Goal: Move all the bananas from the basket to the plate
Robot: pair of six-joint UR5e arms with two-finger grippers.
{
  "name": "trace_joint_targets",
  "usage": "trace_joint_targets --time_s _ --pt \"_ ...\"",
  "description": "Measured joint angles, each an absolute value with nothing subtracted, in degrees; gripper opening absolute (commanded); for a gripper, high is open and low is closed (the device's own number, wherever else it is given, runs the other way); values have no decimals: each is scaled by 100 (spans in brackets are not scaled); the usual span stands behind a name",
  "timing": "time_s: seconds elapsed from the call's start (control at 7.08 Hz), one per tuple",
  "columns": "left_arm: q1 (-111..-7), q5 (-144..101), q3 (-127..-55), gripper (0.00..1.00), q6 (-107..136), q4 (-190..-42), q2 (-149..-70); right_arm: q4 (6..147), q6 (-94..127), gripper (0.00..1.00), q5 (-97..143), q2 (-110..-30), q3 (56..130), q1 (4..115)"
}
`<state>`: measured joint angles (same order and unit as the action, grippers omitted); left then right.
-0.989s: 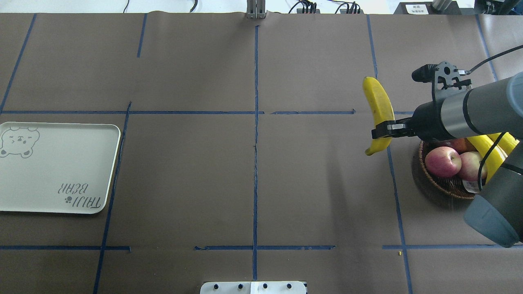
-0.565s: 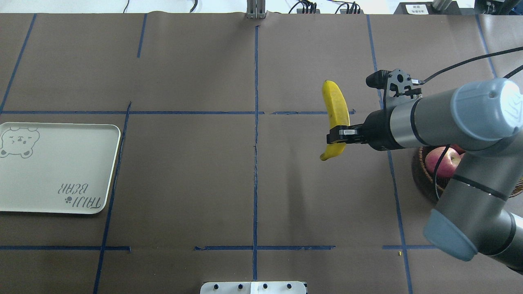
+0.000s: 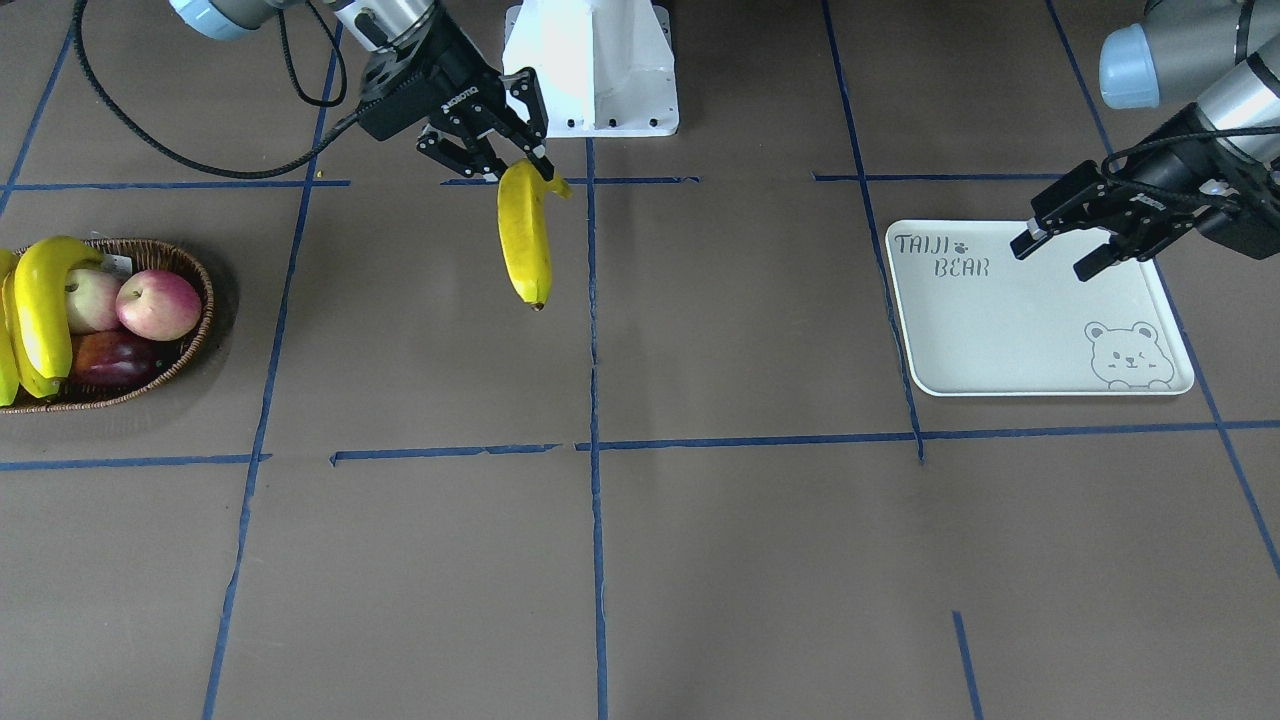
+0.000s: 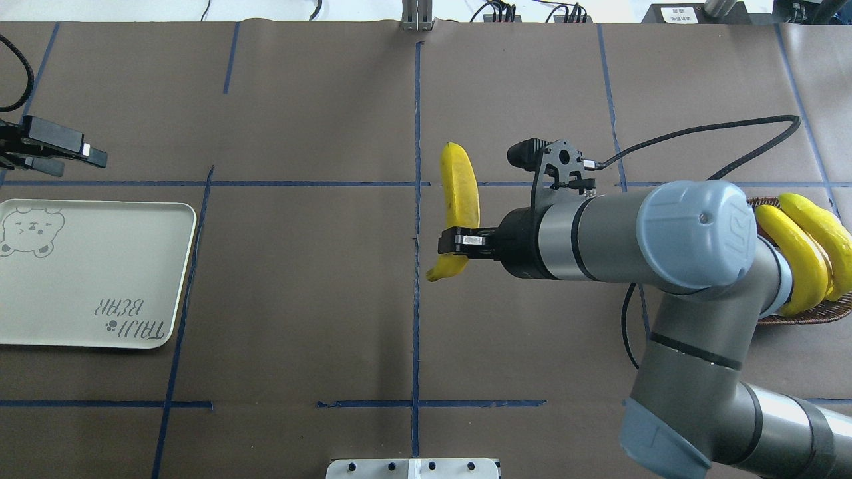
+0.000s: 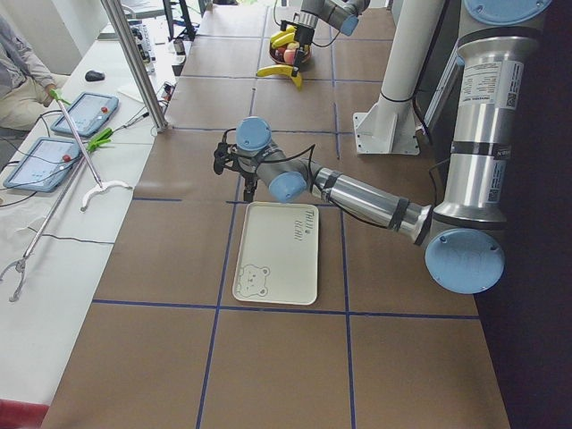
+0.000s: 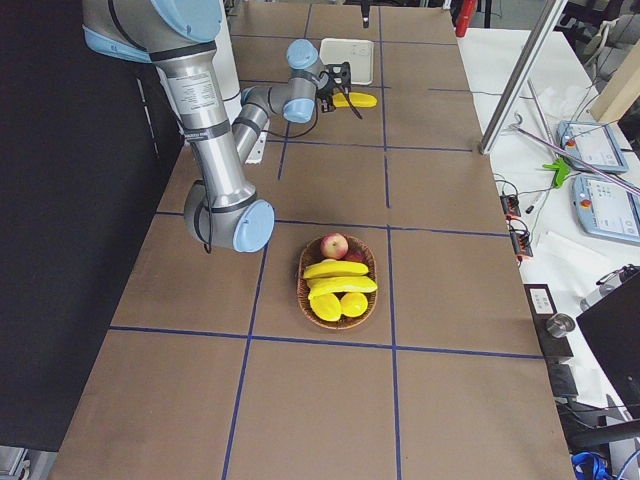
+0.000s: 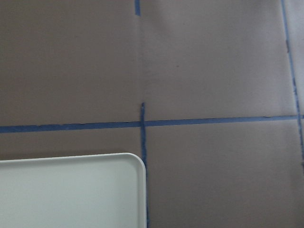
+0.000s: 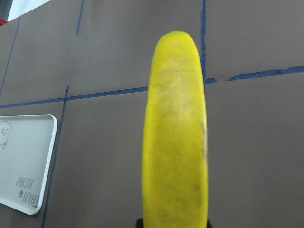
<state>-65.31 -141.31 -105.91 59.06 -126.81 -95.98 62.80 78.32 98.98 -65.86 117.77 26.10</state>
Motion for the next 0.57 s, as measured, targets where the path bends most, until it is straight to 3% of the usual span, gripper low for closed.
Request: trace_joint_targets --time_s 0.57 --pt "-5802 -14123 -10588 100 7508 -13079 -10828 4468 7982 1 8945 -6234 10973 1907"
